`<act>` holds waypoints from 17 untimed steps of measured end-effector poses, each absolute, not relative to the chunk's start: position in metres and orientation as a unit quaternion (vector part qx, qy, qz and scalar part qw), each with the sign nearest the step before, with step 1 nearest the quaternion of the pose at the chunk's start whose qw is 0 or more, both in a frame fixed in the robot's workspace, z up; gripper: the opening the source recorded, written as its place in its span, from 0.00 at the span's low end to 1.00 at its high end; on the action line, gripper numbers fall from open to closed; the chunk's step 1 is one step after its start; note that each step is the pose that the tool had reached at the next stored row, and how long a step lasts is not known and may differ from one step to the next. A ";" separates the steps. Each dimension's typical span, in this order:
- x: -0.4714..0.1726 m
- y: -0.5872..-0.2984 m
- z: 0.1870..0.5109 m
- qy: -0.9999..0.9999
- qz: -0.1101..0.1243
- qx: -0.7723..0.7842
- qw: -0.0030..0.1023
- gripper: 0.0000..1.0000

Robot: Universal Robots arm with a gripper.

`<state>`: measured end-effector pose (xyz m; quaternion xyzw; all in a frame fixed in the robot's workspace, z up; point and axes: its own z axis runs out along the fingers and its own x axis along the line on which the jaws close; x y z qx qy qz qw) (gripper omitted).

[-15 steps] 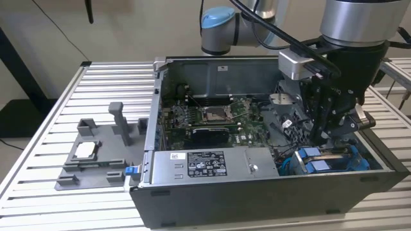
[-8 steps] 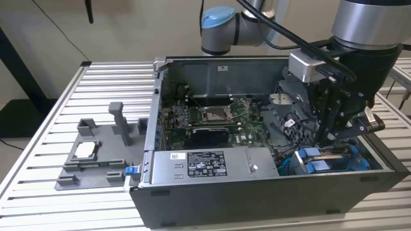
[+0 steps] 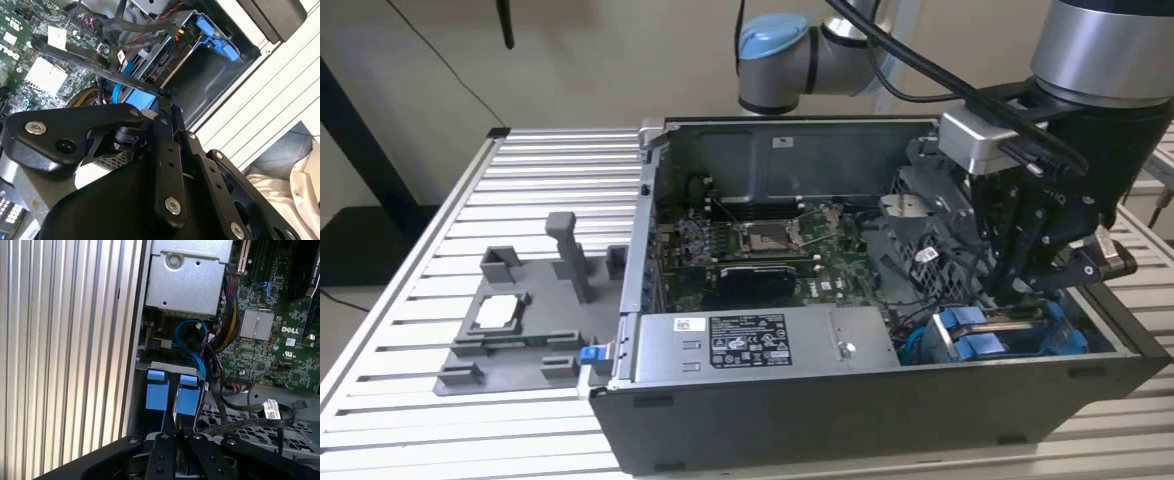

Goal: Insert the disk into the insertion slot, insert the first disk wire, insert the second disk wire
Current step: 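Insert the second disk wire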

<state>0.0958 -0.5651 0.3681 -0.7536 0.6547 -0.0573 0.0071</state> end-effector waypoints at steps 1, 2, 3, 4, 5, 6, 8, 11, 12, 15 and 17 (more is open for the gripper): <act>0.096 -0.565 0.368 0.655 -0.057 -0.754 0.007 0.16; 0.096 -0.565 0.368 0.655 -0.055 -0.754 0.008 0.16; 0.096 -0.565 0.368 0.655 -0.050 -0.754 0.008 0.16; 0.097 -0.565 0.368 0.655 -0.045 -0.754 0.008 0.16; 0.097 -0.565 0.368 0.655 -0.040 -0.754 0.008 0.16; 0.097 -0.565 0.368 0.656 -0.035 -0.754 0.009 0.16; 0.098 -0.566 0.368 0.656 -0.025 -0.754 0.011 0.16; 0.101 -0.567 0.368 0.656 -0.015 -0.754 0.022 0.16; 0.102 -0.568 0.368 0.656 -0.011 -0.754 0.026 0.16; 0.104 -0.570 0.368 0.656 -0.003 -0.754 0.035 0.16; 0.104 -0.571 0.367 0.657 0.000 -0.753 0.038 0.16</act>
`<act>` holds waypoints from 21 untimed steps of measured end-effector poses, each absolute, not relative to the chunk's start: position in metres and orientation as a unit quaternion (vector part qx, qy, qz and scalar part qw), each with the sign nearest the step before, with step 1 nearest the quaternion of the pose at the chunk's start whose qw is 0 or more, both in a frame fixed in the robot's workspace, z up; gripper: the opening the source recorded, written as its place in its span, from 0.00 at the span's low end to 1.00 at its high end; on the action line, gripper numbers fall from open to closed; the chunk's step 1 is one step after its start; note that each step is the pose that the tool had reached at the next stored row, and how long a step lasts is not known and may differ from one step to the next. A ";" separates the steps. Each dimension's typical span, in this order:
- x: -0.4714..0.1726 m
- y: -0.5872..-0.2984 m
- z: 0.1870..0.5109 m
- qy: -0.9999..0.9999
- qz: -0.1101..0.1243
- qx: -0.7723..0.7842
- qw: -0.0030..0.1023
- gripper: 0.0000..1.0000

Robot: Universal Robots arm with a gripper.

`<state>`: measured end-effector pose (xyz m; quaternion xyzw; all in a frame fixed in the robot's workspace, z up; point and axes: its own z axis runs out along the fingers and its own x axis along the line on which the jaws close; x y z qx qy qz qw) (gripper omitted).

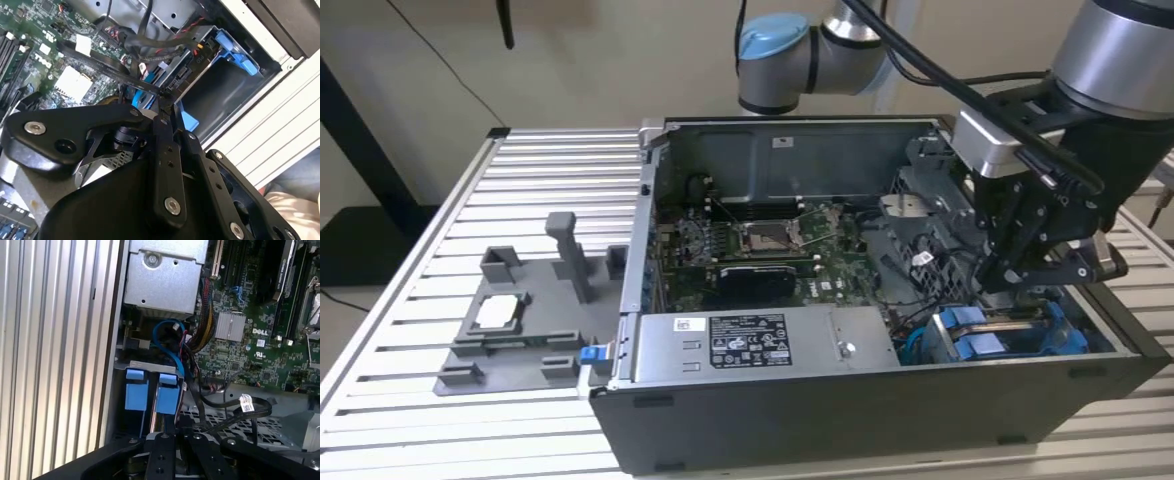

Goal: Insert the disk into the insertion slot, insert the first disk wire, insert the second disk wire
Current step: 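Insert the second disk wire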

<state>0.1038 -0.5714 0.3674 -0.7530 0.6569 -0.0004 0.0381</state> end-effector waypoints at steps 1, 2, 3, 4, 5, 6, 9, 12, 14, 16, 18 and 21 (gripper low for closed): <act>0.104 -0.572 0.367 0.658 0.000 -0.752 0.039 0.16; 0.104 -0.572 0.367 0.659 0.001 -0.751 0.040 0.16; 0.104 -0.573 0.367 0.661 0.002 -0.749 0.041 0.16; 0.104 -0.573 0.366 0.664 0.002 -0.747 0.041 0.16; 0.104 -0.573 0.366 0.667 0.002 -0.744 0.041 0.16; 0.104 -0.573 0.366 0.670 0.002 -0.741 0.041 0.16; 0.104 -0.574 0.366 0.673 0.002 -0.738 0.041 0.16; 0.104 -0.575 0.365 0.675 0.006 -0.737 0.038 0.16; 0.105 -0.576 0.365 0.675 0.011 -0.737 0.033 0.16; 0.106 -0.577 0.365 0.675 0.016 -0.737 0.029 0.16; 0.107 -0.579 0.365 0.675 0.023 -0.737 0.023 0.16; 0.108 -0.581 0.365 0.676 0.036 -0.736 0.011 0.16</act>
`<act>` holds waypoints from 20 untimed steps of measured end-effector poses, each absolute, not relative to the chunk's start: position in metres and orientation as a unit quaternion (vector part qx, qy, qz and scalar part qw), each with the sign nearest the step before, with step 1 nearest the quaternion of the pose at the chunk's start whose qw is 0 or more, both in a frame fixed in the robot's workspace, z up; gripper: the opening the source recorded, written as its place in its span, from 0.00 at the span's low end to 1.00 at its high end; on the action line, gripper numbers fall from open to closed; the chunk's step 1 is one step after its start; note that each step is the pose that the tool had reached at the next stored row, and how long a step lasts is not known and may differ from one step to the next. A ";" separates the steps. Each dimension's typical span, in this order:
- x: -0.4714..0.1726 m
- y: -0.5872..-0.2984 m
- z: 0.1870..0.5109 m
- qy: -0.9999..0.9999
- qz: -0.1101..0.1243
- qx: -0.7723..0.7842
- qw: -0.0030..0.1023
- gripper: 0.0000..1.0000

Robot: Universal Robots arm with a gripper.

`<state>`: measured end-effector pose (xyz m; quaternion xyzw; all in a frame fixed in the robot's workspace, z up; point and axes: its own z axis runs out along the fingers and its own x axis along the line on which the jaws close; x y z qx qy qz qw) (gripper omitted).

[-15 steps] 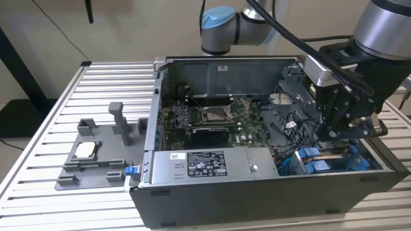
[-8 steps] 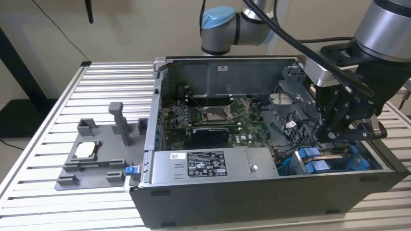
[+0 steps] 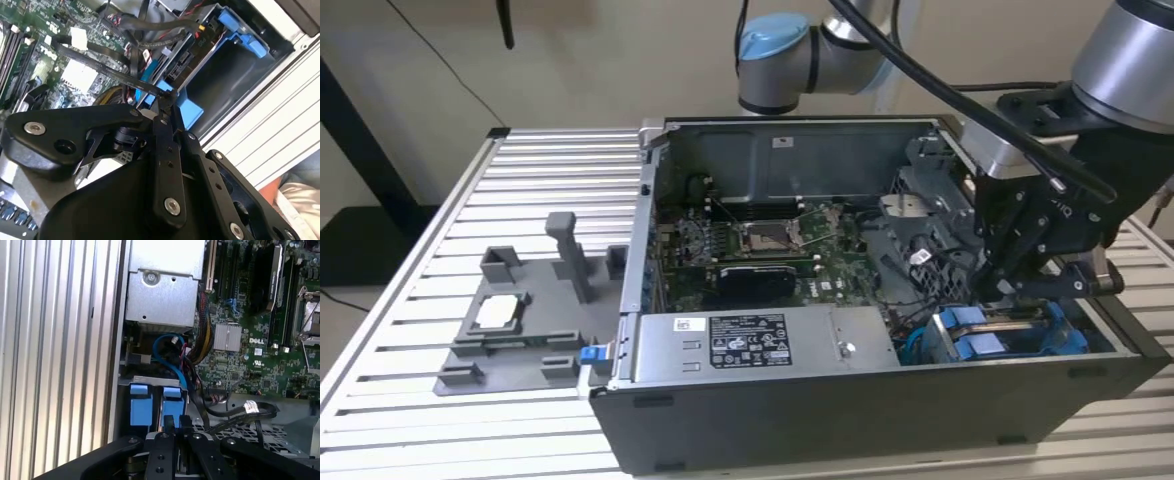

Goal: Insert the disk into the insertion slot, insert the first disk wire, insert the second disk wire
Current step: 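Insert the second disk wire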

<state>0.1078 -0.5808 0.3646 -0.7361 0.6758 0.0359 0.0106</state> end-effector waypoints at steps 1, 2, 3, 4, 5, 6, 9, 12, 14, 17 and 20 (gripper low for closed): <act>0.108 -0.581 0.364 0.676 0.040 -0.736 0.007 0.16; 0.109 -0.582 0.364 0.676 0.043 -0.736 0.004 0.16; 0.110 -0.583 0.364 0.676 0.045 -0.736 0.003 0.16; 0.111 -0.583 0.364 0.676 0.045 -0.736 0.002 0.16; 0.112 -0.584 0.364 0.676 0.045 -0.736 0.002 0.16; 0.113 -0.585 0.363 0.676 0.046 -0.735 0.002 0.16; 0.118 -0.586 0.361 0.676 0.047 -0.735 0.002 0.16; 0.124 -0.588 0.360 0.676 0.048 -0.735 0.004 0.16; 0.126 -0.588 0.358 0.677 0.052 -0.734 0.007 0.16; 0.130 -0.588 0.356 0.677 0.057 -0.734 0.013 0.16; 0.134 -0.588 0.354 0.678 0.058 -0.732 0.015 0.16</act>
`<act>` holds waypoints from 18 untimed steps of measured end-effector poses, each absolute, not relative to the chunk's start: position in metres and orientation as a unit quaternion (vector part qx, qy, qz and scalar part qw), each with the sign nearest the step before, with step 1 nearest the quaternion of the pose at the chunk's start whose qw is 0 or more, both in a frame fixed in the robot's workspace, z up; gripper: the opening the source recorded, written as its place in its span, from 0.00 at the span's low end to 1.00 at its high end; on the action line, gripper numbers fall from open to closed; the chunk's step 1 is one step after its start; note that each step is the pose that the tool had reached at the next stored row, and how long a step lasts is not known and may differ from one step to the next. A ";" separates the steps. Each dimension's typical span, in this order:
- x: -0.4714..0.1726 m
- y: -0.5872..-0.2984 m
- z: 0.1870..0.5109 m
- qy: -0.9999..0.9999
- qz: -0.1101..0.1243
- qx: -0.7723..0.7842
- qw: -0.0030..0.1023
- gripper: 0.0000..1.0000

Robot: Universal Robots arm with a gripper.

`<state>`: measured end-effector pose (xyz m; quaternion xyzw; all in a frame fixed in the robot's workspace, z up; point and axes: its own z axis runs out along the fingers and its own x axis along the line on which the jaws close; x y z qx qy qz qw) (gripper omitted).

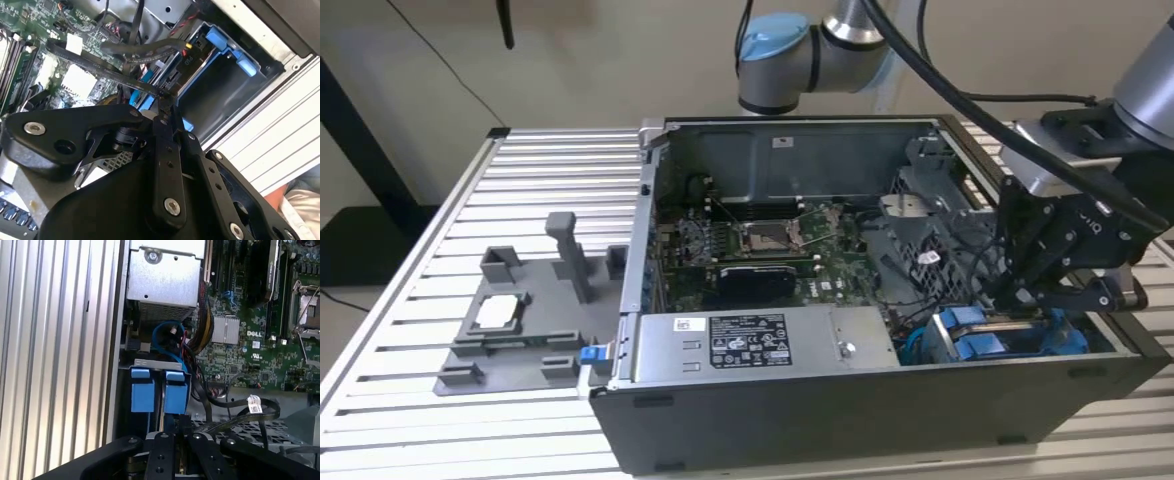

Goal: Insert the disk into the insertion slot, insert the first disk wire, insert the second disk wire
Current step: 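Insert the second disk wire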

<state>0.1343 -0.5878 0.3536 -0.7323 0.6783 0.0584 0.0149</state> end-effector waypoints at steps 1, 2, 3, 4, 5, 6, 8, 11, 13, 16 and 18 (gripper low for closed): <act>0.135 -0.588 0.353 0.680 0.058 -0.731 0.015 0.16; 0.136 -0.588 0.352 0.681 0.058 -0.730 0.015 0.16; 0.136 -0.588 0.352 0.683 0.058 -0.728 0.015 0.16; 0.137 -0.588 0.351 0.686 0.058 -0.725 0.016 0.16; 0.137 -0.588 0.351 0.689 0.058 -0.722 0.016 0.16; 0.137 -0.588 0.350 0.692 0.058 -0.719 0.016 0.16; 0.138 -0.588 0.350 0.695 0.058 -0.717 0.016 0.16; 0.138 -0.587 0.350 0.695 0.058 -0.717 0.016 0.16; 0.139 -0.587 0.350 0.695 0.058 -0.717 0.016 0.16; 0.140 -0.586 0.349 0.695 0.058 -0.716 0.016 0.16; 0.140 -0.585 0.347 0.696 0.058 -0.716 0.016 0.16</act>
